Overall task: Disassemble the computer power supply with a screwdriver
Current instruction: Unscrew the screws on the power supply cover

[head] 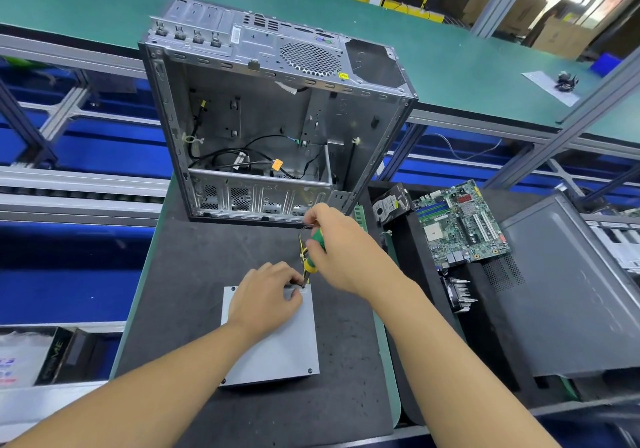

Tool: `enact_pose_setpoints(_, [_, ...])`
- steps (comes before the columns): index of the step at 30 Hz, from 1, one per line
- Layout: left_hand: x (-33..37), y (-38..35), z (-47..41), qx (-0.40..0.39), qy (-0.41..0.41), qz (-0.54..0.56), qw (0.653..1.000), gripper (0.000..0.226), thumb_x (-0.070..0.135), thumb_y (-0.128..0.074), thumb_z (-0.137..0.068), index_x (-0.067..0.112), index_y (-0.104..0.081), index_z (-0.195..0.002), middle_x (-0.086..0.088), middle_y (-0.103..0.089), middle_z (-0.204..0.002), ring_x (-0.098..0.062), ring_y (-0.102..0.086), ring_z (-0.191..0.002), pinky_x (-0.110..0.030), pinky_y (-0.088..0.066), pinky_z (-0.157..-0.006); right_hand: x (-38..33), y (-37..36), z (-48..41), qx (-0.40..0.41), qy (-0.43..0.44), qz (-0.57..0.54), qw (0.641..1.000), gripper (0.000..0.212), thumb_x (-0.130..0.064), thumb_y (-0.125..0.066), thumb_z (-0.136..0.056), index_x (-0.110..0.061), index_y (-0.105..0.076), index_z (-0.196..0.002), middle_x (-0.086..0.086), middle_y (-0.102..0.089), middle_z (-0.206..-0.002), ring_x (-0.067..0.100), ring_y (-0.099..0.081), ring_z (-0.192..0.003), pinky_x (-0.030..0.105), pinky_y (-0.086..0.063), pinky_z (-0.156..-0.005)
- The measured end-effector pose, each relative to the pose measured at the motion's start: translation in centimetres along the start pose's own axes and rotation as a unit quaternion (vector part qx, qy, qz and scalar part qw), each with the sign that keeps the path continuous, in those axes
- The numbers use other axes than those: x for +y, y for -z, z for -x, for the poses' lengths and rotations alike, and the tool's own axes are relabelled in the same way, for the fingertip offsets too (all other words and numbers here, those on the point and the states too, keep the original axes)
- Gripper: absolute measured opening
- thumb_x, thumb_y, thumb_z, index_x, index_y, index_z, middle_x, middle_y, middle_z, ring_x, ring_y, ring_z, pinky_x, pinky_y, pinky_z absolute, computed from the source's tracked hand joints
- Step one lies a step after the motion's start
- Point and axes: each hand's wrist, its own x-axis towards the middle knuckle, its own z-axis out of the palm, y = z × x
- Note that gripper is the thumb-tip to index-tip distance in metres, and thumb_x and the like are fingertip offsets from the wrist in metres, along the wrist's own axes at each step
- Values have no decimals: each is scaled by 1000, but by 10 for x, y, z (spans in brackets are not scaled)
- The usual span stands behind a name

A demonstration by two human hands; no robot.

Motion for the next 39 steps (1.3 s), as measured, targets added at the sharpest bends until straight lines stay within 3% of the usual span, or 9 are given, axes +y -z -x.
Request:
enact_pose_setpoints(3, [-1,0,0,-4,1,0,1000,14,33,-53,-79,37,-64,-87,22,-63,-92,-6,-54,-87,-30,-42,-82,1,0,0,-8,-9,-12,1000,34,-15,-52,-93,-19,-46,-126,-6,-46,-117,21,-42,-109,38,-40,-90])
enact_pose_setpoints(8, [0,1,0,-8,0,-3,1000,15,34,-52,-80,39,-63,-88,22,-63,-93,-5,-53,-88,-30,-41,-83,1,-1,-1,-23,-39,-41,998,24,-14,-53,-87,-20,-48,-110,-6,-37,-106,18,-34,-101,32,-32,-77])
enact_pose_setpoints(13, [0,1,-1,-10,-3,-11,1000,23,40,-43,-78,39,-63,-90,23,-63,-94,-3,-52,-89,-27,-39,-81,-1,-1,0,13,-27,80,996,23,-48,-41,-100,-25,-45,-100,-6,-47,-101,21,-52,-89,37,-42,-71])
enact_pose_setpoints(17, [0,0,-1,-8,1,-10,1000,25,42,-42,-78,40,-64,-90,25,-63,-95,-1,-51,-89,-26,-40,-83,-1,0,-1,11,-10,32,999,12,-28,-44,-102,-20,-47,-109,-5,-48,-103,24,-50,-87,38,-43,-74])
enact_pose_setpoints(23, [1,1,0,-10,6,-12,1000,9,37,-51,-81,46,-48,-79,26,-51,-80,-4,-46,-81,-27,-35,-76,-3,2,0,-28,-37,-30,998,26,-17,-54,-85,-18,-46,-110,-6,-40,-102,22,-38,-98,32,-32,-75])
enact_pose_setpoints(27, [3,3,0,-10,2,-12,1000,8,39,-47,-80,47,-45,-79,27,-49,-78,-4,-40,-77,-26,-31,-74,-4,3,2,-20,-63,53,996,25,-40,-51,-88,-23,-40,-104,-3,-42,-103,25,-45,-95,36,-35,-70])
enact_pose_setpoints(30, [1,2,0,-12,-1,-8,1000,9,38,-51,-82,42,-59,-85,26,-59,-88,-3,-49,-84,-27,-37,-79,-5,4,1,-20,-83,94,992,39,-58,-35,-98,-20,-41,-107,1,-45,-104,33,-55,-91,42,-45,-72])
enact_pose_setpoints(36, [-1,-1,-1,-9,9,0,1000,11,37,-54,-83,39,-63,-89,25,-62,-92,-2,-52,-90,-26,-37,-83,-3,3,-1,-12,-61,15,998,15,-29,-45,-102,-16,-42,-108,3,-47,-106,30,-52,-92,43,-46,-82])
enact_pose_setpoints(39, [-1,-1,0,-5,11,-1,1000,8,37,-55,-81,39,-61,-86,25,-61,-89,-3,-52,-87,-27,-38,-81,-2,7,-2,-45,-62,-15,997,21,-21,-52,-93,-20,-44,-112,0,-46,-112,25,-47,-100,42,-45,-87])
